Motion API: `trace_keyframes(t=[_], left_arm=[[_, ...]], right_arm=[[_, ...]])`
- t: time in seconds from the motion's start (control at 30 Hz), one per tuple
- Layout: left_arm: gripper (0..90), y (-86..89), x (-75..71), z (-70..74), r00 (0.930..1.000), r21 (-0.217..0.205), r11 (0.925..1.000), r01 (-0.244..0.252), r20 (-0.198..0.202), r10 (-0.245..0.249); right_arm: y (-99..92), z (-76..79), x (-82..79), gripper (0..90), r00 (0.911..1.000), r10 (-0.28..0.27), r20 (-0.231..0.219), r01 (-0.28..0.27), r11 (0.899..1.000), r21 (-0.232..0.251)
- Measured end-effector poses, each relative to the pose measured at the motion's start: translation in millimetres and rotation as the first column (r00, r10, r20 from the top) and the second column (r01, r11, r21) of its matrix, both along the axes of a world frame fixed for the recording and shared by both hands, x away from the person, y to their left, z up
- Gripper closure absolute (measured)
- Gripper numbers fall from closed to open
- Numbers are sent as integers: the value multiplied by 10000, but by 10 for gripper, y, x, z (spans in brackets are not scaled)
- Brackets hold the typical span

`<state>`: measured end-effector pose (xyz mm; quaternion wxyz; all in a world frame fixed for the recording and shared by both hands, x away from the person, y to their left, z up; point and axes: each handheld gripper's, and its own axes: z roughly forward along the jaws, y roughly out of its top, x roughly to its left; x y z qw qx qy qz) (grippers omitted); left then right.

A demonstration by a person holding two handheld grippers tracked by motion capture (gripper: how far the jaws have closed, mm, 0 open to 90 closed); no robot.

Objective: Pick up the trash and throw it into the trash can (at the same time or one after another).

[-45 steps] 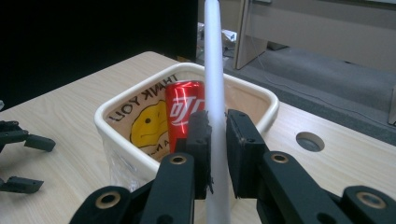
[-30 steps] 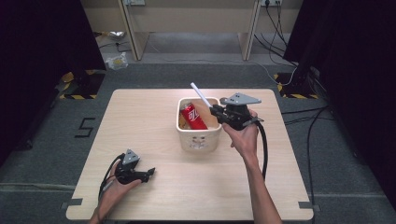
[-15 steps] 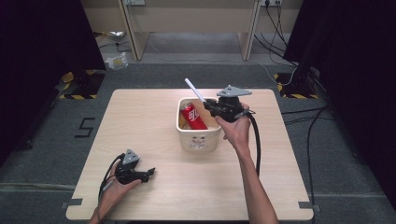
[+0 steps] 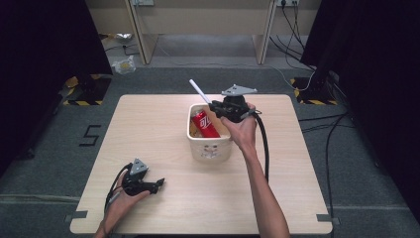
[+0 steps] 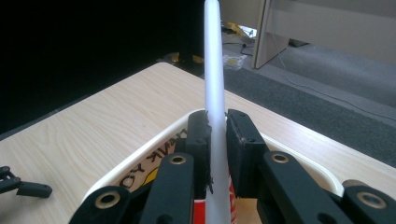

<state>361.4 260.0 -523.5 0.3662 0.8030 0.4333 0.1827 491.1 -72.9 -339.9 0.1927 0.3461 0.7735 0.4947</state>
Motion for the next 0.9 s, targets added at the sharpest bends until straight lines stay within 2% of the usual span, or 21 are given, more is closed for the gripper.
trace_keyframes(t=[0.27,0.9], left_arm=[[153,2,0,1,10000,22,10000,20,-11,-20],[153,2,0,2,10000,19,10000,20,-12,-20]], right_arm=[[101,-75,132,798,9998,56,-216,-57,10000,-65],[114,-197,272,796,9978,6,-667,-18,9998,-185]])
